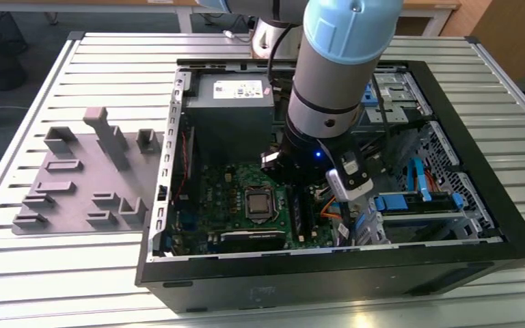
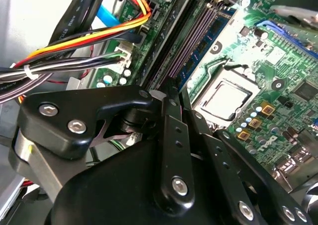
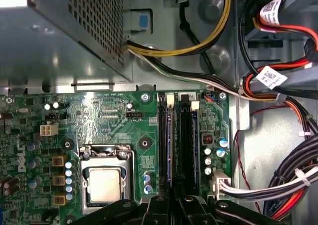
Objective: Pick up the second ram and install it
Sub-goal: 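Insert the second ram into the second slot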
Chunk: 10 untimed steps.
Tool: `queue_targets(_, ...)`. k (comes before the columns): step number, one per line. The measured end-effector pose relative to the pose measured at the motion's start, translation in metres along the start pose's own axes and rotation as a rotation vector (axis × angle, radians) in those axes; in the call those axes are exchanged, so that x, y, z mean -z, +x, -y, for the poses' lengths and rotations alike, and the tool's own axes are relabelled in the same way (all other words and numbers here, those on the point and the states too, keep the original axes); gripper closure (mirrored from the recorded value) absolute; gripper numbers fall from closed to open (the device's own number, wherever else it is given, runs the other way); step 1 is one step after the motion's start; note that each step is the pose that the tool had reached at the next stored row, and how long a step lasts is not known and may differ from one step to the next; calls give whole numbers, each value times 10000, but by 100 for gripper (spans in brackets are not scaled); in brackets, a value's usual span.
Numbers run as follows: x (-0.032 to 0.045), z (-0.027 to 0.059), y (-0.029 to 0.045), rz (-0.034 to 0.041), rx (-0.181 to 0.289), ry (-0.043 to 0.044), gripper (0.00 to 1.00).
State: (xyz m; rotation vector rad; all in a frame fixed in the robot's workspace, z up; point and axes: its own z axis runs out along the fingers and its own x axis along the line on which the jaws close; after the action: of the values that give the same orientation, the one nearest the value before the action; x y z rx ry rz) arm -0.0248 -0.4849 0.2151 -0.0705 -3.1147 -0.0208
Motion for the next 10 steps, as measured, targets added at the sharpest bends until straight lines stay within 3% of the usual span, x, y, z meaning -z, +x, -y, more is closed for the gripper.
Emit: queue_targets(10,-20,4,-2,-5,-139,-26,86)
